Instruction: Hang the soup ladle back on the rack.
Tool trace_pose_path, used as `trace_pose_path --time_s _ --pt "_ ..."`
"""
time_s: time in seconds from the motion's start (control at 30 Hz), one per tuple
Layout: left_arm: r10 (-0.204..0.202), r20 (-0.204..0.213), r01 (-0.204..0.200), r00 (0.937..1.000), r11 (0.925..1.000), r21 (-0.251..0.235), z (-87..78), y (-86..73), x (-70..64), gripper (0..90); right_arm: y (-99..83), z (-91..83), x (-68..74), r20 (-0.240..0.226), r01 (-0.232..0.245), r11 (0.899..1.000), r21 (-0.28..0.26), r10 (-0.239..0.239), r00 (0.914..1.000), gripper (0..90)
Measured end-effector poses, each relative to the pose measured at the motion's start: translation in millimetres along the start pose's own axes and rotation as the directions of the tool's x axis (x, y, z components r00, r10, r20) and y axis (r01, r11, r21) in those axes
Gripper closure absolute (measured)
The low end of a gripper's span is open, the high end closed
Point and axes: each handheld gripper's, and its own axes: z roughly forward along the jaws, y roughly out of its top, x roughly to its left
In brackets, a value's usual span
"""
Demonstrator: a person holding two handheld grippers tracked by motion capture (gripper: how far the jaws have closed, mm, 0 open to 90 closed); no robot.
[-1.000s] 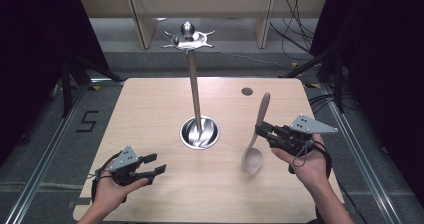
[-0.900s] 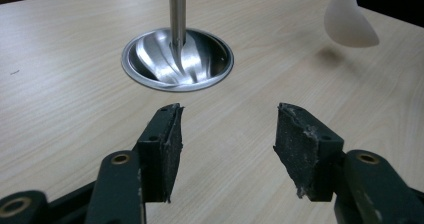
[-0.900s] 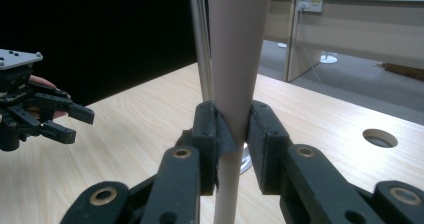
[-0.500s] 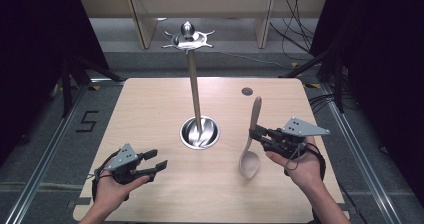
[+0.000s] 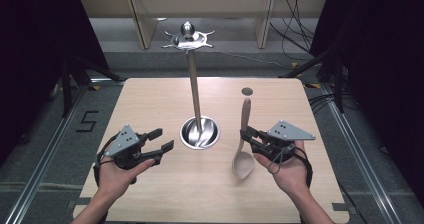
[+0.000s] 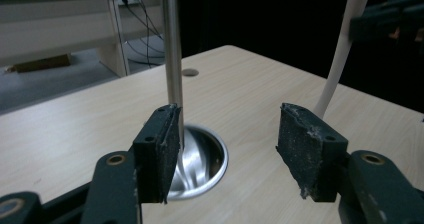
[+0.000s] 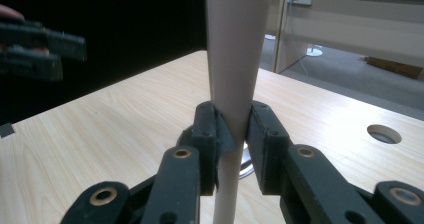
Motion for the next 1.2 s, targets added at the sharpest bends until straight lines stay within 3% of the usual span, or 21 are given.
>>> trace_pose_path --time_s 0.2,0.27,0.5,0.87,1.0,1.03,1.2 --pt "-0.005 0.006 0.005 1.0000 0.9999 -0.013 12.6 19.4 -8.5 41.5 2.7 7.6 3.2 0.034 0.062 0.998 -0.007 -0.062 0.9975 75.7" --pt "0.003 0.018 -0.003 0.9998 0.9999 -0.010 17.6 24.8 -11.6 41.7 3.7 11.3 7.7 0.028 0.028 1.000 -0.001 -0.028 0.9992 75.6" --pt "0.018 0.087 -0.017 0.9960 0.9997 -0.020 40.3 42.3 -33.0 43.0 6.4 20.2 16.1 0.018 0.039 0.999 -0.009 -0.039 0.9991 75.6" --pt "0.017 0.164 -0.013 0.9864 0.9995 -0.030 66.8 54.6 -57.1 47.4 8.2 23.6 22.9 0.031 0.064 0.998 0.009 -0.064 0.9975 75.6" --pt "0.016 0.167 -0.012 0.9859 0.9997 -0.022 76.2 57.9 -63.7 48.0 8.4 24.4 25.9 0.033 0.062 0.998 0.024 -0.063 0.9975 75.6" --pt "0.013 0.170 -0.010 0.9854 0.9997 -0.023 78.7 58.4 -64.7 48.8 8.2 27.3 25.6 0.022 0.085 0.996 0.004 -0.085 0.9961 75.6" --pt "-0.001 0.182 0.004 0.9834 0.9998 -0.019 88.7 60.0 -67.5 50.1 8.3 26.9 28.7 0.027 0.070 0.997 0.027 -0.070 0.9972 75.6"
